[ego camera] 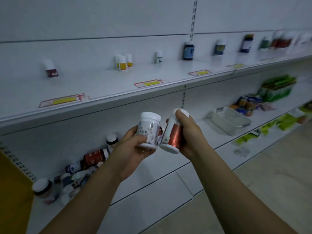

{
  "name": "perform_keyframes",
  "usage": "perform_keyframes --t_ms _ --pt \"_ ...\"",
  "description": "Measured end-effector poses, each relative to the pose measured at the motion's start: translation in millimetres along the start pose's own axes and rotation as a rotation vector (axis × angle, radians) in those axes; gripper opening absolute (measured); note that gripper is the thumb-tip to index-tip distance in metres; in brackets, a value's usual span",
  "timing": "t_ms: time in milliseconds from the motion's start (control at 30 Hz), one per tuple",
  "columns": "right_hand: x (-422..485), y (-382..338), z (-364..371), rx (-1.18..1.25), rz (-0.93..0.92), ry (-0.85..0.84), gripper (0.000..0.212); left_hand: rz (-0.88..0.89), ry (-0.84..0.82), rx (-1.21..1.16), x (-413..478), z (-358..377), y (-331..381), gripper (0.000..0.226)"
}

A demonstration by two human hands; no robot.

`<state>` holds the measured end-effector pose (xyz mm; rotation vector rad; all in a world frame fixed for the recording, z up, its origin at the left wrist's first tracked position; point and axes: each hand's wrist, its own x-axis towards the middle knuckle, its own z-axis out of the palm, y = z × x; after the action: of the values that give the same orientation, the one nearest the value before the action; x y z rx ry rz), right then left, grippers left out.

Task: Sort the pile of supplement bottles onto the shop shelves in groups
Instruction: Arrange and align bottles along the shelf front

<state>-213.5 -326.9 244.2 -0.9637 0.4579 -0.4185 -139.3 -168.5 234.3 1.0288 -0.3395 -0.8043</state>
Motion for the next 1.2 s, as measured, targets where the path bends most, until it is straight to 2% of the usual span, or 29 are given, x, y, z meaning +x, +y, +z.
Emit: perform_keyframes --t_ms 133,300,433,567,733,967,1100,1200 --pt "-13.4 -47.8 -56.2 -0.033 -0.113 0.055 0.022 -0.011 -0.111 0.016 19.5 72.8 -21.2 0.039" --pt "-31.6 -109.6 -154.3 -0.079 -0.27 0.131 0.042 -0.021 -0.217 0.031 46.2 175.6 -64.5 0.042" --pt "-48.2 -158.0 -231.8 -0.142 -0.339 0.265 0.038 -0.013 -0.281 0.101 67.7 255.4 -100.9 0.043" --pt "-70.0 -203.6 -286.8 -0.089 -0.338 0.279 0.031 -0.029 -0.315 0.109 85.3 325.2 -130.7 0.047" --pt "-72.8 -254.7 -346.8 -0.143 -0.519 0.34 0.032 -0.033 -0.385 0.121 115.8 389.9 -155.1 0.057" --pt "-29.3 -309.2 -416.8 0.061 -0.449 0.365 0.043 -0.026 -0.497 0.094 187.0 460.2 -181.9 0.061" --pt "19.7 -340.6 -454.4 0.05 -0.377 0.366 0.05 -0.019 -0.518 0.071 256.9 492.2 -199.9 0.059" --pt "61.6 -372.1 -482.1 -0.149 -0.46 0.354 0.022 -0.011 -0.527 0.06 313.5 522.9 -209.5 0.067"
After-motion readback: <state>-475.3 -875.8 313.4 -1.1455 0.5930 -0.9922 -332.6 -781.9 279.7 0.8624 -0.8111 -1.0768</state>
